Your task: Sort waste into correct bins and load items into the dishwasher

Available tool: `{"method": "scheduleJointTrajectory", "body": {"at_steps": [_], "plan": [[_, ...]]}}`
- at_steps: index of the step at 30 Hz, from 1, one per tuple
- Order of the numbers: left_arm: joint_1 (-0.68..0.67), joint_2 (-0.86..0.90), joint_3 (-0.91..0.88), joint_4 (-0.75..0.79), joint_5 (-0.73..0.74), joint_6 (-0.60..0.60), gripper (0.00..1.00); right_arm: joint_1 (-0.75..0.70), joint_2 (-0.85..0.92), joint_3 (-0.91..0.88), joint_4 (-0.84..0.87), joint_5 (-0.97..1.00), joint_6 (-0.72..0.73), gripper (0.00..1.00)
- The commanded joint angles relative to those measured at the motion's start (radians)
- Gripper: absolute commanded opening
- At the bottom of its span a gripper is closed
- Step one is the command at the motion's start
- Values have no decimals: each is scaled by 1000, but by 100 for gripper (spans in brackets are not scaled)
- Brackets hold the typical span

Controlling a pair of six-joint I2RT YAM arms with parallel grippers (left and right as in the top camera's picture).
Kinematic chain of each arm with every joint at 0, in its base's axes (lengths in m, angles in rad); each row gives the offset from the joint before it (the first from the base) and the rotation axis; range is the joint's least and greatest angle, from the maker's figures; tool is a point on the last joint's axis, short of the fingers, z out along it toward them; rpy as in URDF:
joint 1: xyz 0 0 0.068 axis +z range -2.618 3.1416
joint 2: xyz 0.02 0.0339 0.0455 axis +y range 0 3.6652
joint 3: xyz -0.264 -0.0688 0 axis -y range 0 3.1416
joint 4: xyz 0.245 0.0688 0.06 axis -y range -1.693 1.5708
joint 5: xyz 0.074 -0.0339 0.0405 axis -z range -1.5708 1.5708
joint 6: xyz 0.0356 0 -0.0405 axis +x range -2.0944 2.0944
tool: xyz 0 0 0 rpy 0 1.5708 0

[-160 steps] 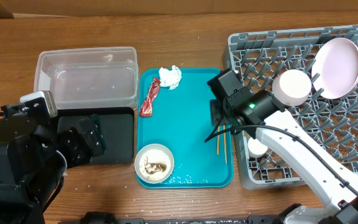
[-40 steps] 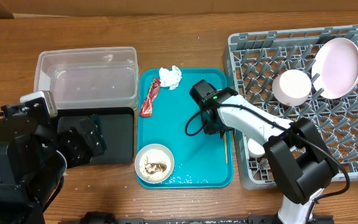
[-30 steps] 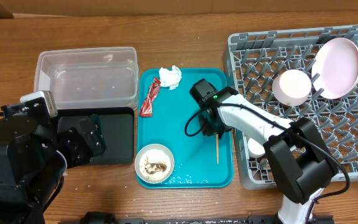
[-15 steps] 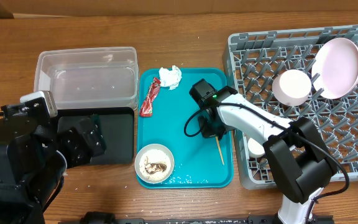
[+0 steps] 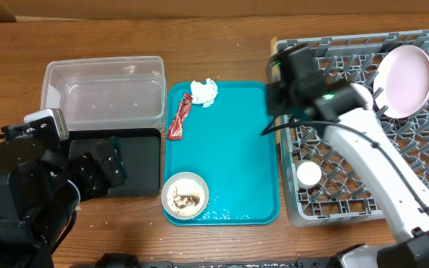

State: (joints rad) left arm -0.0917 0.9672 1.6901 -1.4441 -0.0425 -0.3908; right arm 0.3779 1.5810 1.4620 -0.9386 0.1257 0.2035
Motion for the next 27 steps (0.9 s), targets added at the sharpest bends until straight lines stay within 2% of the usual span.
{"method": "scheduleJointTrajectory", "body": {"at_steps": [1,3,9,10,11,12,14,21,27], "plan": [[-1,0,7,3,-17,-13,100,-61,56,-19,10,30,-111,4],[-1,0,7,3,-17,-13,100,-80,86,-36,20,30,-153,4],[-1,0,7,3,-17,-13,100,-92,201,-44,26,65,-160,4],[-1,0,7,3,-17,-13,100,-92,207,-43,26,82,-159,8],[-1,0,7,3,-17,-13,100,-92,207,-42,25,83,-159,28],[-1,0,7,3,-17,-13,100,-92,202,-34,15,83,-151,42],[-1,0,7,3,-17,-13,100,-85,185,-4,-22,75,-148,50],[-1,0,7,3,-17,-13,100,-50,19,94,-138,-101,-118,54],[-1,0,7,3,-17,-13,100,16,-190,96,-146,-254,-117,56]]}}
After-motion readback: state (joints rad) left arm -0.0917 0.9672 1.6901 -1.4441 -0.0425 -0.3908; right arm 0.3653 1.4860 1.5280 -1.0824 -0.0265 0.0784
